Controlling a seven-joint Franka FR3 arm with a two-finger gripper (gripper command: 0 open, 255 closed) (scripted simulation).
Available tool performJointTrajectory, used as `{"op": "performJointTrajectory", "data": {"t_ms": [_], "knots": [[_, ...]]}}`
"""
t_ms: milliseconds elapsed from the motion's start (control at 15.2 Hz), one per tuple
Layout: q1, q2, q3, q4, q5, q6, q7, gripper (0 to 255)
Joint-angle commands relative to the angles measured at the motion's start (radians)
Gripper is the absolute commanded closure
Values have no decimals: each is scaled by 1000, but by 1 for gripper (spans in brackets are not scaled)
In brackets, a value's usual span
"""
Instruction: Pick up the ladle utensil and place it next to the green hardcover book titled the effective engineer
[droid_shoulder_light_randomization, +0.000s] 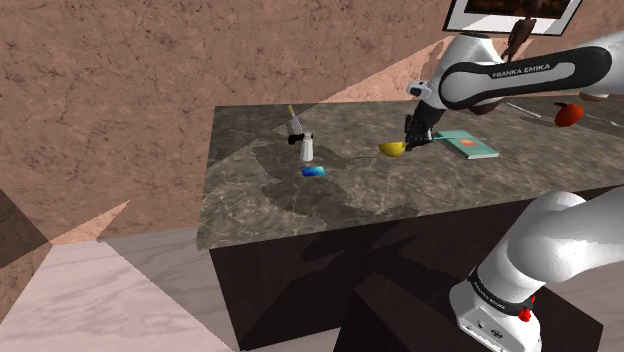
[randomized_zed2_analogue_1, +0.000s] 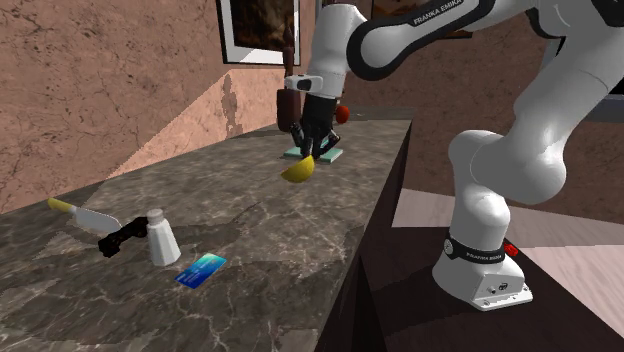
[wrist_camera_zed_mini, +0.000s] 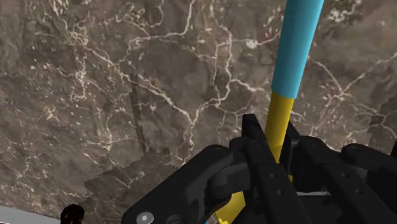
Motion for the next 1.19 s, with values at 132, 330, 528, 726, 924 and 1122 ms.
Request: {"op": "performJointTrajectory", "data": {"t_ms": [132, 330, 528, 726, 924, 1122], "knots": [[-58, -71, -73, -38, -44, -28, -94, 255], [-102, -113, -129, -51, -78, -53, -165, 255], [-145, -142, -188, -53, -112, -77, -240, 255], [-184, -160, -251, -42, -146, -99, -316, 255], [-217, -165, -316, -20, -175, -118, -394, 255], [-242, -158, -383, 12, -201, -134, -472, 255]]}}
